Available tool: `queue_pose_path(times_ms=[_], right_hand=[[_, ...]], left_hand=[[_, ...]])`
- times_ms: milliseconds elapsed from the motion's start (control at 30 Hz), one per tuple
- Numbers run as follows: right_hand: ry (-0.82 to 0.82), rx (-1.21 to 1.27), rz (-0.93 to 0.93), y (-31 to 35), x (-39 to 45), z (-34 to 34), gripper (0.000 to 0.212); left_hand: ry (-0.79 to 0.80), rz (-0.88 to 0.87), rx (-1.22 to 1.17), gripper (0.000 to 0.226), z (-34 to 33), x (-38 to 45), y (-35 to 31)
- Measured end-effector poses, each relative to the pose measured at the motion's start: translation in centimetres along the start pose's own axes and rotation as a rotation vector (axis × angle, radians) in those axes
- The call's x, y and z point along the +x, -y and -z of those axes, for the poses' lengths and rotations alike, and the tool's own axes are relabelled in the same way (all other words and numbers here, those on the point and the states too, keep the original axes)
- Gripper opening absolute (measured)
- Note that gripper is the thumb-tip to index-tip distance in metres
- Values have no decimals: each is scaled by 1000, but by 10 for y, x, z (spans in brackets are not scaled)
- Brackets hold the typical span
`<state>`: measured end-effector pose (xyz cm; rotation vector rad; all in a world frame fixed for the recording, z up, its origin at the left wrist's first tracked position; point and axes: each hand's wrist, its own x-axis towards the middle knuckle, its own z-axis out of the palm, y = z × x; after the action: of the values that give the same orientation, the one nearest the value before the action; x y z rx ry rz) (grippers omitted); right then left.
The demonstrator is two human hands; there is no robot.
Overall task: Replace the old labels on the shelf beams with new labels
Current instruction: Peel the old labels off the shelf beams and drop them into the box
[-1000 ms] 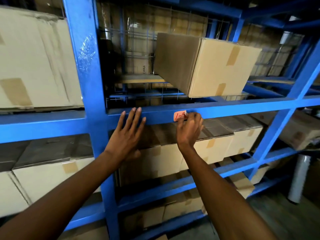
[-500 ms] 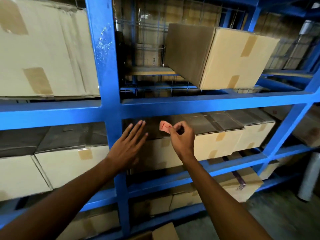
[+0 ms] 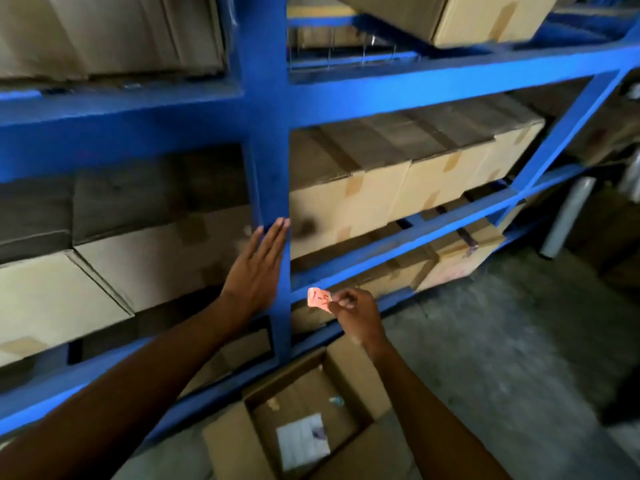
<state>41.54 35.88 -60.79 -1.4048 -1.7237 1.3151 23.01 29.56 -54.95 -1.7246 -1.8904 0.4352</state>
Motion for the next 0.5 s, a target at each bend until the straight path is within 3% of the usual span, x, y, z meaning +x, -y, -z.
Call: queue_pose_path(times_ms=[100,500], right_hand=[[-6,-35,-140,-26,-22,-14,8],[38,-279,-433,-94,-55,-62,27]], left_hand=[[-19,-24,12,89,-2,-2,-2],[-124,-71,48,96,-28,-2,3]])
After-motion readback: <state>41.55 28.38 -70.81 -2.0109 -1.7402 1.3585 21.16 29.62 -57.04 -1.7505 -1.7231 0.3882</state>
